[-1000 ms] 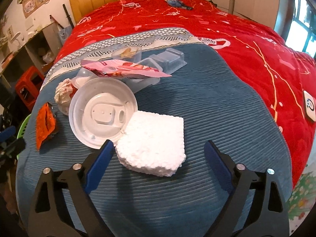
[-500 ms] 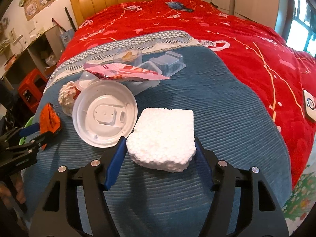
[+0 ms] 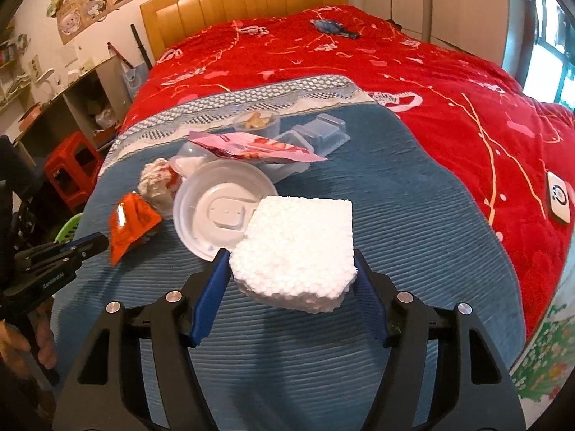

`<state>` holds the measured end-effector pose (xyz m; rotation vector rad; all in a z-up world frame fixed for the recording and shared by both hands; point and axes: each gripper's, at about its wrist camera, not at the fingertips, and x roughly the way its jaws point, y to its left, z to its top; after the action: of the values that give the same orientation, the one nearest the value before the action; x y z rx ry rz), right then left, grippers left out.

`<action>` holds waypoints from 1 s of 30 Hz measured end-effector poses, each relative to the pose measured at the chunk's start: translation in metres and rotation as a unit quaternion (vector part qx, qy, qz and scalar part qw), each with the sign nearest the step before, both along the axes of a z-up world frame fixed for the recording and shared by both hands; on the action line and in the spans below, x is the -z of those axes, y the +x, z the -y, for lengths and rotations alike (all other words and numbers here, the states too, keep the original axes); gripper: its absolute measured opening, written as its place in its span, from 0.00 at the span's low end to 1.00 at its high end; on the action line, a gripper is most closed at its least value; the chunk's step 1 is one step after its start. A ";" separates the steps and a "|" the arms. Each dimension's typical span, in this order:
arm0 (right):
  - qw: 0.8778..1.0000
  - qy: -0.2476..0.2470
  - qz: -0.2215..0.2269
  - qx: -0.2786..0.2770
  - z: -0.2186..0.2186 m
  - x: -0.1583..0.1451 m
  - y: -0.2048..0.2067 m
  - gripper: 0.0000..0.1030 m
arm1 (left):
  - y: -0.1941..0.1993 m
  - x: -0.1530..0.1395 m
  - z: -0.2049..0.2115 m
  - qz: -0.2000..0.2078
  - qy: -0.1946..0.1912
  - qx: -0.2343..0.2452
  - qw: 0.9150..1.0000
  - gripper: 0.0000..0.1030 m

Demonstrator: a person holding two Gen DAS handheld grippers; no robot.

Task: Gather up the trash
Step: 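Grasp the orange wrapper with the left tool while the right tool grasps the white foam block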

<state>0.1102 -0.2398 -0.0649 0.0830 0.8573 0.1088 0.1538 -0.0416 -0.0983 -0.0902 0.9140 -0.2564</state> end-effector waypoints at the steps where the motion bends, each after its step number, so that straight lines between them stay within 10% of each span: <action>1: 1.000 0.001 0.002 -0.001 -0.001 -0.001 0.000 0.64 | 0.000 -0.001 -0.003 -0.003 -0.010 -0.002 1.000 0.05; 2: 1.000 0.003 0.003 -0.003 -0.002 -0.002 -0.001 0.64 | 0.001 -0.003 -0.006 -0.007 -0.019 -0.003 1.000 0.08; 5: 1.000 0.004 0.007 -0.006 -0.006 -0.006 -0.001 0.64 | 0.004 -0.007 -0.012 -0.007 -0.019 -0.020 1.000 0.64; 14: 1.000 0.008 0.009 -0.019 -0.014 -0.007 0.004 0.64 | 0.039 -0.005 -0.016 -0.014 -0.011 0.018 1.000 0.79; 20: 1.000 0.008 0.006 -0.025 -0.019 -0.006 0.010 0.64 | 0.069 0.015 -0.016 -0.055 -0.033 0.048 0.997 0.80; 30: 0.999 0.004 0.007 -0.035 -0.030 -0.007 0.011 0.64 | 0.057 0.022 -0.014 -0.035 -0.050 0.065 0.996 0.30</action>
<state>0.1213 -0.2101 -0.0579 0.0610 0.8465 0.1779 0.2109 -0.0272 -0.1200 -0.1339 0.9783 -0.4215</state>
